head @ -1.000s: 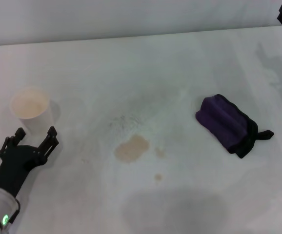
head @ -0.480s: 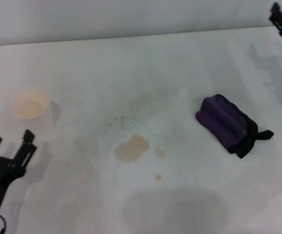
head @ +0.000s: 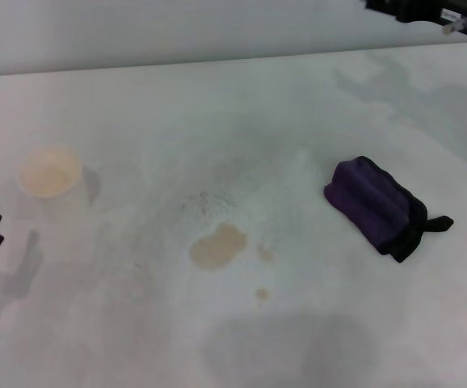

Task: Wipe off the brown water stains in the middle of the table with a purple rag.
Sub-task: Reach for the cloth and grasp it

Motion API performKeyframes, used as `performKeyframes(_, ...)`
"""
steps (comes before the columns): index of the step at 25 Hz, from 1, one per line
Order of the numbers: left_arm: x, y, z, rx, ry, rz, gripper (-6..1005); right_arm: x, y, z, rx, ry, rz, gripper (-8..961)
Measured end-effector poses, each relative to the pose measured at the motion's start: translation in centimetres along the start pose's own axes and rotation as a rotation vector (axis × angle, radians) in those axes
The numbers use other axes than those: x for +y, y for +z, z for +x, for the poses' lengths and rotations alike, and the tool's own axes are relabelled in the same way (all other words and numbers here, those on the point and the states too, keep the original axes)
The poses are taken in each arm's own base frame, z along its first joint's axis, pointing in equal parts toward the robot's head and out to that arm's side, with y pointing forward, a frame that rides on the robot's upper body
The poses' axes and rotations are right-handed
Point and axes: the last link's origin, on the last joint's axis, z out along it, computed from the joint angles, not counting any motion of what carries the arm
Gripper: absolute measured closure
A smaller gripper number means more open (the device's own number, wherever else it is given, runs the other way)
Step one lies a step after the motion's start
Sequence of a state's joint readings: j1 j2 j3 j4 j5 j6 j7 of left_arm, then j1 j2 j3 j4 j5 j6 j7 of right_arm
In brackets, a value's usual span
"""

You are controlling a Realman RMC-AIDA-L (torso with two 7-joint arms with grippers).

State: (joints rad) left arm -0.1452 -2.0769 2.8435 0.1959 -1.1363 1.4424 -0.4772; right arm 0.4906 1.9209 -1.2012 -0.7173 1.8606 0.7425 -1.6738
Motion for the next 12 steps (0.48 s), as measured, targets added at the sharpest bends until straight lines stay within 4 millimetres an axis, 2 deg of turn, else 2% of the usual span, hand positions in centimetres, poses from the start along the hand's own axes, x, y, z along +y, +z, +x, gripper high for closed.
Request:
performKeyframes(3, -0.5, 0.4, 0.4, 0.006, 0.008, 0.004, 116, 1.3, 0.5, -1.8, 0.137, -0.087, -0.070, 84)
performKeyframes(7, -1.5, 1.0, 1.2, 0.035, 0.033, 0.034, 116, 4.0, 0.4, -2.7, 0.373, -0.221, -0.114, 84)
performKeyframes(8, -1.8, 1.2, 1.4, 0.042, 0.041, 0.041, 116, 5.6, -0.4, -2.8, 0.464, -0.297, -0.106, 84)
performKeyframes(10, -2.1, 1.7, 1.8, 0.055, 0.052, 0.052, 116, 6.0, -0.9, -2.9, 0.486, -0.321, -0.104, 84)
performKeyframes(12, -2.3, 2.1, 2.0, 0.067, 0.054, 0.069, 117, 7.8, -2.3, -2.7, 0.572, -0.360, -0.115, 84)
